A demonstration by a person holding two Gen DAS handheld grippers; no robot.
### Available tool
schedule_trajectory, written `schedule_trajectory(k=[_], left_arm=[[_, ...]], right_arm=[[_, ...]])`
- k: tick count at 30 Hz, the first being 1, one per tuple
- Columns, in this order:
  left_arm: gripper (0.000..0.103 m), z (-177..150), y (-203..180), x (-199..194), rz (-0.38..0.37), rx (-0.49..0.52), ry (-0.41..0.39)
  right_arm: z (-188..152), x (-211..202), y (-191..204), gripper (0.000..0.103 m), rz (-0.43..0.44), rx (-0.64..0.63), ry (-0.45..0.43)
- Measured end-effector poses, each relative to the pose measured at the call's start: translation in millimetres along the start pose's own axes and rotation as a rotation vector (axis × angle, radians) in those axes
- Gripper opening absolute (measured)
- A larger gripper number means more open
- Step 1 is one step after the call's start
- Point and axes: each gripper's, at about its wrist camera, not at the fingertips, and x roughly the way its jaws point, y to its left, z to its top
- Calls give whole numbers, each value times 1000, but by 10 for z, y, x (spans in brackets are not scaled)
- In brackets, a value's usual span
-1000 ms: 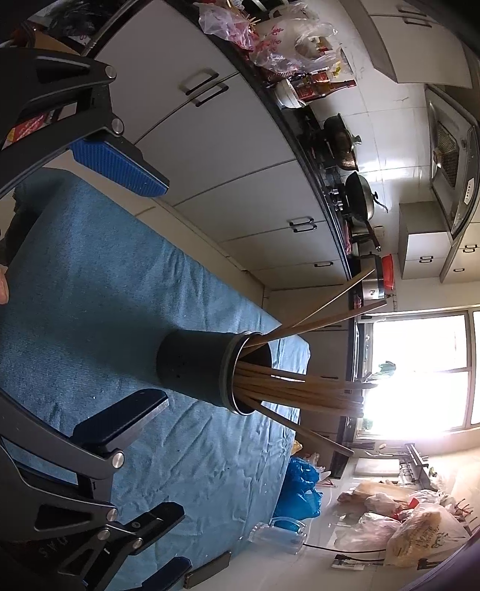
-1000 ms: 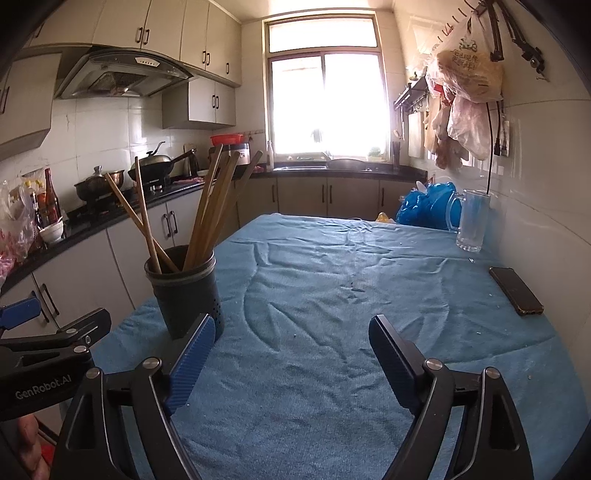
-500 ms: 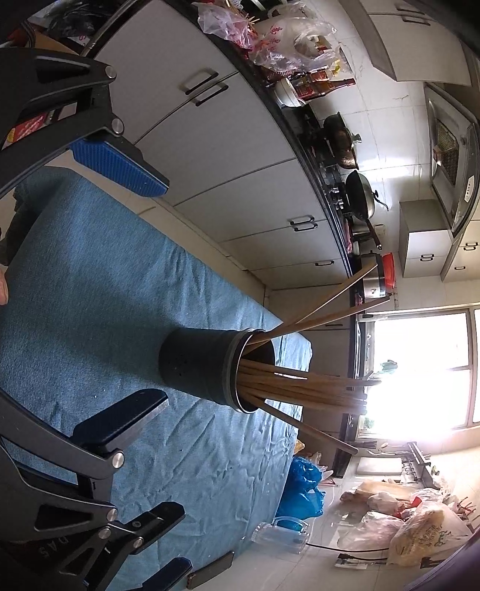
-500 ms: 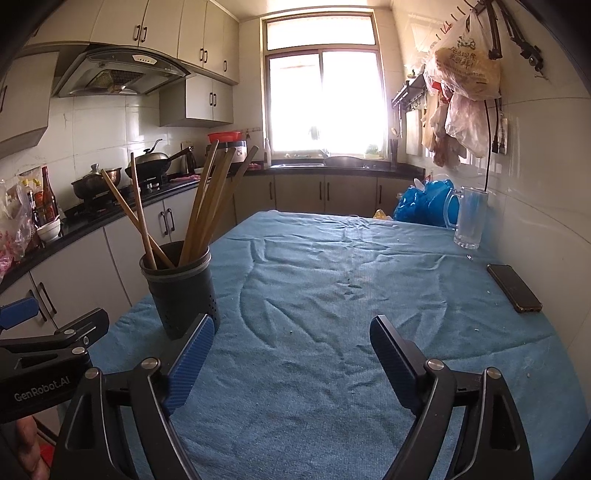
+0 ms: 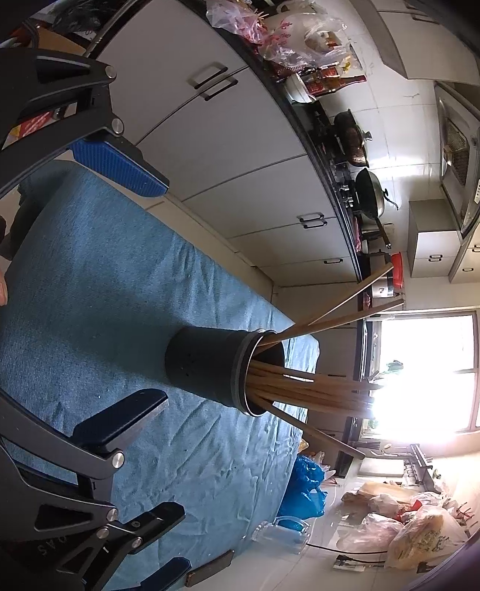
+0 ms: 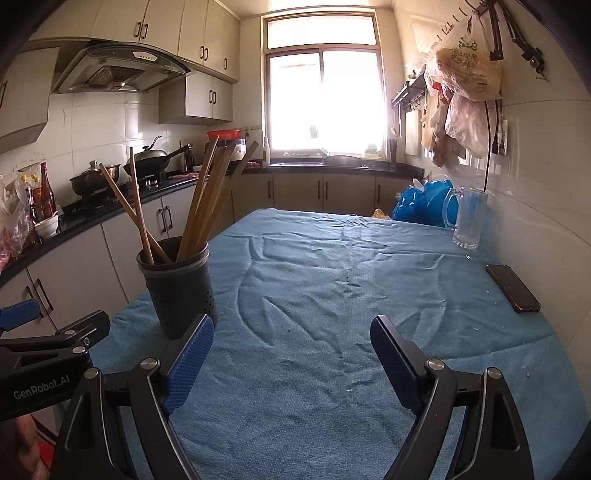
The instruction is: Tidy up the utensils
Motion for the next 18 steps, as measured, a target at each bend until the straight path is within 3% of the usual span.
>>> schedule_trajectory(k=[18], left_arm=[[103, -6, 46, 22, -5, -11, 2]], right_arm=[[-8, -42, 76, 90, -4, -25, -16]])
